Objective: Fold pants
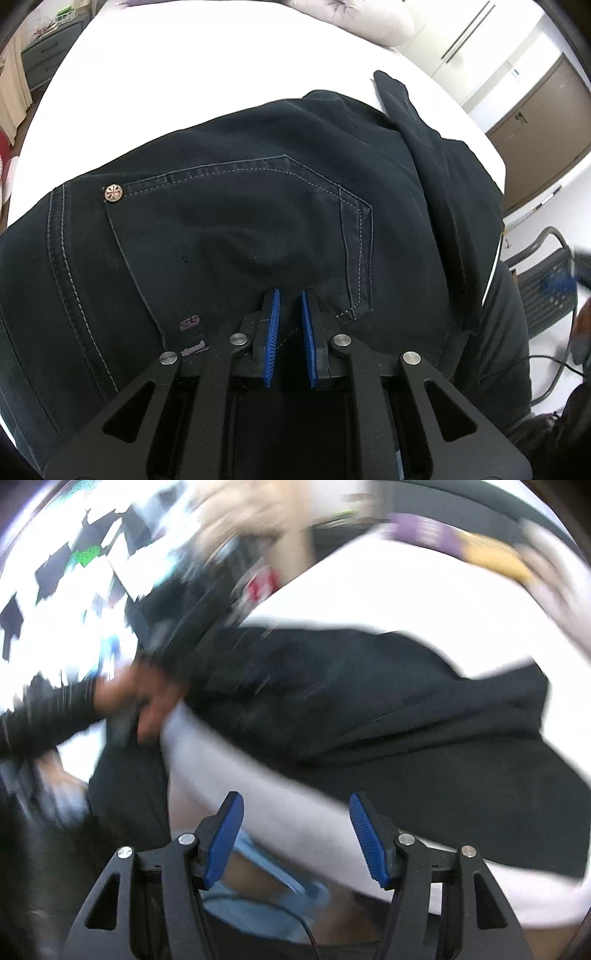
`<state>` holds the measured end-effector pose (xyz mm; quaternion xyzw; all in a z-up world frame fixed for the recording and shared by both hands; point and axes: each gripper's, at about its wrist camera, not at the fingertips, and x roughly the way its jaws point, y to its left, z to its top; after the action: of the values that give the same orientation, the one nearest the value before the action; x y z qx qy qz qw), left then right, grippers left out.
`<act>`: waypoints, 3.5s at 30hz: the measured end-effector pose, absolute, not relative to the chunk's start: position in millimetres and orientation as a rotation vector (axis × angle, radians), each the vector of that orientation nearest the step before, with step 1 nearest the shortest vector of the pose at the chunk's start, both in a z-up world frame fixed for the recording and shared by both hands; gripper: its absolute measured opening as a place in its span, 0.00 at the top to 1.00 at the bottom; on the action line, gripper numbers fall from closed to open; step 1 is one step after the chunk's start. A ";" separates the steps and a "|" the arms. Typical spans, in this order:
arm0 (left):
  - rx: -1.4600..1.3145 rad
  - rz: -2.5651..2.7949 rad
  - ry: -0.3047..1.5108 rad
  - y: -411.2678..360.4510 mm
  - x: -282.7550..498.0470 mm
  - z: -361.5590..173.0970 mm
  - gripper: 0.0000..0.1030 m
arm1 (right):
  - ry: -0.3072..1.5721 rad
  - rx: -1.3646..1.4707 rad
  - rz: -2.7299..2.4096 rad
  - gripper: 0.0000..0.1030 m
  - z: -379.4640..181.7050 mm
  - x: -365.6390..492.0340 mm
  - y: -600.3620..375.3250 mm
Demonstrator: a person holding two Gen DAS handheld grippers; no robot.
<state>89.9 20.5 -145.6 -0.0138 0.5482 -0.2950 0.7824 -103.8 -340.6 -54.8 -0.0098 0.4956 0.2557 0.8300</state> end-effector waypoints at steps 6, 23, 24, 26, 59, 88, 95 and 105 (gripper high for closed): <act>-0.026 -0.578 1.082 25.4 66.3 -111.2 0.88 | 0.898 0.550 0.360 0.39 -48.2 -7.5 -455.6; -0.069 -0.571 1.183 28.6 82.6 -138.7 0.88 | 0.879 1.177 0.011 0.45 -186.6 149.4 -589.6; -0.071 -0.573 1.186 28.1 84.9 -138.8 0.88 | 0.883 1.184 -0.004 0.46 -190.8 153.5 -592.5; -0.074 -0.571 1.189 29.5 86.7 -139.0 0.88 | 0.864 1.219 0.007 0.47 -198.3 163.6 -597.6; -0.027 -0.519 1.205 1.2 90.5 -138.4 0.88 | 0.455 1.385 -0.347 0.92 -200.9 -111.6 -714.2; -0.004 -0.489 1.181 -7.2 81.0 -142.6 0.88 | 0.375 1.427 -0.338 0.77 -208.1 -106.1 -720.1; 0.012 -0.486 1.185 -13.5 79.8 -140.9 0.88 | 0.423 1.406 -0.389 0.97 -210.1 -104.8 -725.1; 0.061 -0.509 1.204 -15.3 76.5 -138.0 0.88 | 0.453 1.377 -0.441 0.98 -205.7 -125.3 -724.0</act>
<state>76.5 -15.3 -138.0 0.0282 0.5601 -0.2367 0.7934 -125.3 -723.9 -205.7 0.6245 0.2056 -0.2000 0.7265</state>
